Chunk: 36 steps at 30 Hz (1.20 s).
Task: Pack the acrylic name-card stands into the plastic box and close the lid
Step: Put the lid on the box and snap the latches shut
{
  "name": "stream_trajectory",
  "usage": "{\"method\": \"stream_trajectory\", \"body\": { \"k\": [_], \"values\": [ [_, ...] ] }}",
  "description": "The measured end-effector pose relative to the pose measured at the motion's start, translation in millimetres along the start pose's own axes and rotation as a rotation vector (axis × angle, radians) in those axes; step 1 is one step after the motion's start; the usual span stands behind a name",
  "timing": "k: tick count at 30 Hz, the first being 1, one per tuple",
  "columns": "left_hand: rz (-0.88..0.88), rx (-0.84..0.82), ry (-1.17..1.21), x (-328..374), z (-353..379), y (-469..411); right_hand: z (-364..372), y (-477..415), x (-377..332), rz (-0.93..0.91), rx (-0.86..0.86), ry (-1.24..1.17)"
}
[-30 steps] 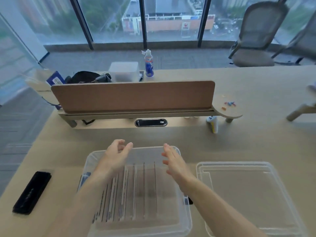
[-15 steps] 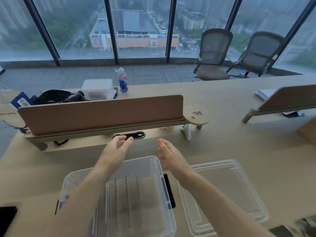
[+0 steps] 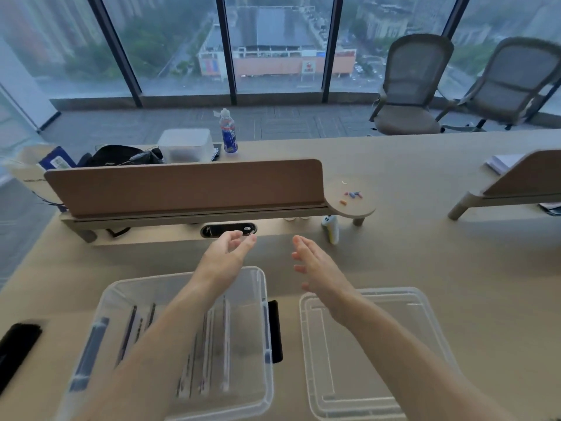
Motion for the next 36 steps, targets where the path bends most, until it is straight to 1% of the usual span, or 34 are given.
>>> {"method": "stream_trajectory", "body": {
  "k": [6,11,20,26,30,36],
  "values": [
    [-0.019,0.005,-0.007,9.5,56.0,15.2,-66.9,-4.7,25.3,0.049,-0.002,-0.018],
    [-0.061,-0.054,-0.002,1.3,99.5,24.4,-99.4,-7.6,45.7,0.112,0.012,-0.060],
    [-0.158,-0.142,0.014,-34.8,158.6,10.0,-156.9,-11.7,80.8,0.183,0.137,-0.071],
    [-0.287,-0.160,-0.020,-69.8,194.7,15.2,-200.8,-16.1,123.6,0.244,0.197,-0.105],
    [-0.390,-0.126,-0.036,-87.4,208.7,25.5,-227.2,-28.7,147.8,0.288,0.172,-0.077],
    [-0.499,-0.088,-0.079,-111.6,231.3,37.4,-269.5,-43.3,185.1,0.335,0.135,-0.033]
  ]
}}
Point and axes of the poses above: each hand's wrist, its own y-axis away from the middle knuckle, its own z-axis out of the palm, x = y × z, the point moved 8 cm from there along -y, towards the middle knuckle, and after that the axes turned 8 degrees about z, right-handed, at the moved point
